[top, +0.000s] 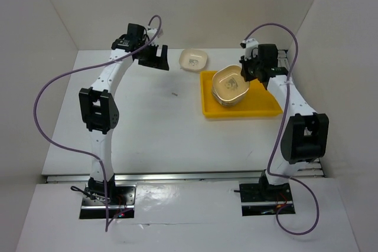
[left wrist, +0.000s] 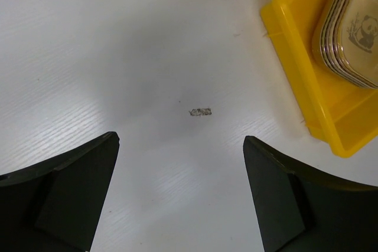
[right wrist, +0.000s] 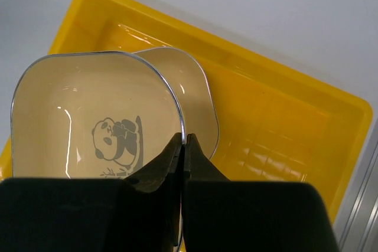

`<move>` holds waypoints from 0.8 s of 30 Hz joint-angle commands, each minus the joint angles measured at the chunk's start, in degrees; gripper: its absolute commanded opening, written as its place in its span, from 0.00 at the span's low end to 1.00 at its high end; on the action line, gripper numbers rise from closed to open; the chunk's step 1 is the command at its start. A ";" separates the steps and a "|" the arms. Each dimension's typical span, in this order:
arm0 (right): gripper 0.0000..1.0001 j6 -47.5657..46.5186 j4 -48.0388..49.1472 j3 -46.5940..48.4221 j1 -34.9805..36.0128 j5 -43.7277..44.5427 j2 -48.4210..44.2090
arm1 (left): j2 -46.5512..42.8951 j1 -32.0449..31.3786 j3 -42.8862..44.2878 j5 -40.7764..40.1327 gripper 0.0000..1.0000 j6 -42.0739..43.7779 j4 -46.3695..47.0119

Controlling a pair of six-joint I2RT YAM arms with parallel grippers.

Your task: Place the plates into the plastic bin on the countertop

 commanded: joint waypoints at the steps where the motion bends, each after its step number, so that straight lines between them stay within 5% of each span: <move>1: 0.00 -0.25 7.57 -0.19 0.27 3.25 -0.12 | -0.68 -0.17 2.52 -0.32 1.00 0.72 -0.17; 7: 0.00 -0.25 7.86 3.94 0.27 4.66 5.58 | -1.91 -0.17 0.85 -1.46 1.00 1.25 0.35; 9: 0.39 -0.25 7.86 4.99 0.27 4.66 6.13 | -1.92 -0.17 0.32 -1.99 1.00 1.25 0.35; 11: 0.59 0.53 8.82 5.00 0.27 4.14 6.83 | -1.92 -0.17 0.32 -1.99 1.00 1.25 0.35; 12: 0.88 0.54 10.30 4.21 0.88 4.14 6.83 | -1.92 -0.17 0.32 -2.51 1.00 1.25 0.35; 13: 1.00 1.32 11.02 3.60 0.89 4.14 6.83 | -1.92 -0.17 0.32 -2.51 1.00 1.25 0.35; 24: 1.00 8.18 15.41 -0.79 8.18 2.73 0.69 | 4.32 -3.42 5.95 -6.98 1.00 -4.54 5.61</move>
